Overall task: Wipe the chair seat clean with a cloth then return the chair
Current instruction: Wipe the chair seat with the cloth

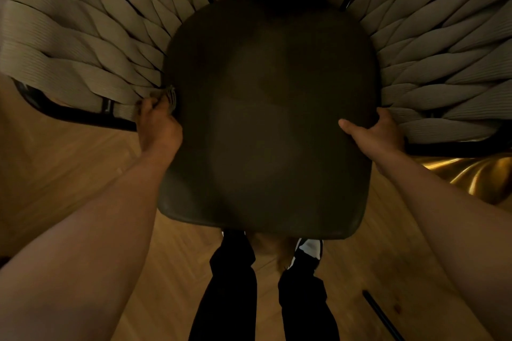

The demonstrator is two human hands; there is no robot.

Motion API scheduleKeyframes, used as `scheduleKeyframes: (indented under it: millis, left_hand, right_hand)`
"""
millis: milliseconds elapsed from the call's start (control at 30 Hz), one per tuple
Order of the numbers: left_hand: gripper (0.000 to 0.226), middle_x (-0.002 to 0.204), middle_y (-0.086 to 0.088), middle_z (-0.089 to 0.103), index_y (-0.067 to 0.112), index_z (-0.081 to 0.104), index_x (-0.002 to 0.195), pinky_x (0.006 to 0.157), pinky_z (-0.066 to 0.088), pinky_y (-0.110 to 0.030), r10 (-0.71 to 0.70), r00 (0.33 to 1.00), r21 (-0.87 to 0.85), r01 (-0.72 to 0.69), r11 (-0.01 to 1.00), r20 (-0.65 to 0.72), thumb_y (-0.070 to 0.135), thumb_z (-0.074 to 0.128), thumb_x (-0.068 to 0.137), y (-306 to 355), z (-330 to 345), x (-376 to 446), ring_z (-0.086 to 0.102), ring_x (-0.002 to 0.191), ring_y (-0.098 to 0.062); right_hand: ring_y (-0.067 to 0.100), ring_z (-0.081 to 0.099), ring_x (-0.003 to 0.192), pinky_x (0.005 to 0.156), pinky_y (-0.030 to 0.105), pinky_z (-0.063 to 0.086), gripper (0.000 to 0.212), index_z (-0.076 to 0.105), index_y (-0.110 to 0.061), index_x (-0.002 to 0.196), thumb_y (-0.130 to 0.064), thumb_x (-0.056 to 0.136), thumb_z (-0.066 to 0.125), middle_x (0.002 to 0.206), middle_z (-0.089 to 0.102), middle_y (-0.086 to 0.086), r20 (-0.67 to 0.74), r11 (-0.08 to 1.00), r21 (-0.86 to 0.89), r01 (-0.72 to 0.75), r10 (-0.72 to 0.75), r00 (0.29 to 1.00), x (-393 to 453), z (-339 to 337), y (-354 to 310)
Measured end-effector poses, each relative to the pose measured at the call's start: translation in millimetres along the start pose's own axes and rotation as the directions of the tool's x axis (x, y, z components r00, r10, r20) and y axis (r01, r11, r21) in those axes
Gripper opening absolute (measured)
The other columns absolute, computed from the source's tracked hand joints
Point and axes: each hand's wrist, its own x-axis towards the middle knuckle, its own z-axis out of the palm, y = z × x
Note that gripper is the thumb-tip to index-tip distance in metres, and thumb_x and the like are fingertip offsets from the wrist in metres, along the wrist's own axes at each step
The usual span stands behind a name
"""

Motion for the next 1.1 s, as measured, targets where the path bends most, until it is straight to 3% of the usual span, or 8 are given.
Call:
scheduleKeyframes:
  millis: [167, 333, 433, 567, 800, 933, 1000, 1100]
  left_hand:
    - [0.044, 0.130, -0.019, 0.046, 0.007, 0.056, 0.132, 0.099, 0.042, -0.040, 0.135, 0.991, -0.075, -0.136, 0.988, -0.015, 0.002, 0.045, 0.090, 31, 10, -18, 0.049, 0.112, -0.038]
    - [0.049, 0.133, -0.015, 0.045, 0.014, 0.051, 0.139, 0.093, 0.041, -0.041, 0.192, 0.981, -0.047, -0.191, 0.981, 0.034, 0.007, 0.045, 0.091, 93, 27, -49, 0.049, 0.105, -0.038]
    - [0.052, 0.136, -0.014, 0.044, 0.015, 0.048, 0.142, 0.093, 0.040, -0.039, 0.227, 0.971, -0.069, -0.222, 0.973, 0.071, 0.007, 0.045, 0.091, 127, 35, -65, 0.047, 0.104, -0.037]
    - [0.054, 0.143, -0.009, 0.040, 0.015, 0.044, 0.144, 0.094, 0.039, -0.035, 0.297, 0.949, -0.138, -0.282, 0.950, 0.109, 0.005, 0.046, 0.091, 172, 46, -88, 0.045, 0.106, -0.033]
    - [0.053, 0.150, -0.008, 0.033, 0.019, 0.038, 0.147, 0.088, 0.041, -0.034, 0.484, 0.852, -0.236, -0.437, 0.868, 0.201, 0.018, 0.045, 0.095, 249, 70, -132, 0.045, 0.101, -0.030]
    - [0.062, 0.154, -0.005, 0.028, 0.025, 0.030, 0.149, 0.095, 0.042, -0.035, 0.619, 0.740, -0.226, -0.576, 0.785, 0.263, 0.036, 0.052, 0.092, 271, 89, -144, 0.043, 0.117, -0.027]
    - [0.063, 0.153, -0.007, 0.029, 0.025, 0.031, 0.149, 0.098, 0.040, -0.037, 0.675, 0.680, -0.181, -0.654, 0.735, 0.286, 0.036, 0.054, 0.091, 277, 95, -144, 0.042, 0.123, -0.027]
    - [0.061, 0.152, -0.006, 0.030, 0.025, 0.035, 0.148, 0.093, 0.042, -0.037, 0.701, 0.645, -0.179, -0.684, 0.707, 0.304, 0.034, 0.055, 0.091, 277, 92, -138, 0.046, 0.115, -0.027]
  right_hand:
    - [0.031, 0.039, 0.145, 0.115, 0.048, 0.037, 0.076, 0.032, -0.026, 0.159, -0.068, 0.097, 0.047, 0.161, 0.037, 0.006, 0.006, 0.997, 0.058, -0.044, 0.043, 0.999, -3, -8, -2]
    - [0.028, 0.048, 0.126, 0.106, 0.044, 0.039, 0.071, 0.049, -0.016, 0.146, -0.066, 0.103, 0.022, 0.131, 0.051, 0.003, 0.002, 0.996, 0.068, -0.051, 0.051, 0.999, -6, -15, -7]
    - [0.033, 0.045, 0.136, 0.113, 0.047, 0.037, 0.074, 0.044, -0.015, 0.150, -0.066, 0.104, 0.018, 0.150, 0.047, 0.012, 0.019, 0.997, 0.063, -0.043, 0.042, 0.999, -7, -19, -10]
    - [0.034, 0.042, 0.140, 0.116, 0.046, 0.035, 0.076, 0.038, -0.015, 0.154, -0.067, 0.103, 0.018, 0.156, 0.041, 0.013, 0.019, 0.994, 0.097, -0.047, 0.045, 0.999, -7, -20, -9]
    - [0.032, 0.041, 0.143, 0.120, 0.049, 0.031, 0.080, 0.039, -0.016, 0.155, -0.071, 0.101, 0.017, 0.158, 0.041, 0.012, 0.056, 0.989, 0.135, -0.054, 0.047, 0.997, 3, -17, -4]
    - [0.031, 0.044, 0.141, 0.118, 0.052, 0.033, 0.079, 0.043, -0.022, 0.152, -0.072, 0.100, 0.013, 0.155, 0.045, 0.010, 0.102, 0.988, 0.149, -0.037, 0.022, 0.995, 9, -12, 3]
    - [0.029, 0.045, 0.141, 0.118, 0.052, 0.034, 0.084, 0.044, -0.023, 0.153, -0.076, 0.096, 0.012, 0.154, 0.046, 0.009, 0.111, 0.987, 0.156, -0.027, 0.010, 0.994, 9, -11, 2]
    - [0.029, 0.044, 0.141, 0.118, 0.052, 0.034, 0.103, 0.042, -0.024, 0.154, -0.086, 0.078, 0.011, 0.156, 0.045, 0.009, 0.107, 0.987, 0.156, -0.044, 0.027, 0.994, 11, -11, 0]
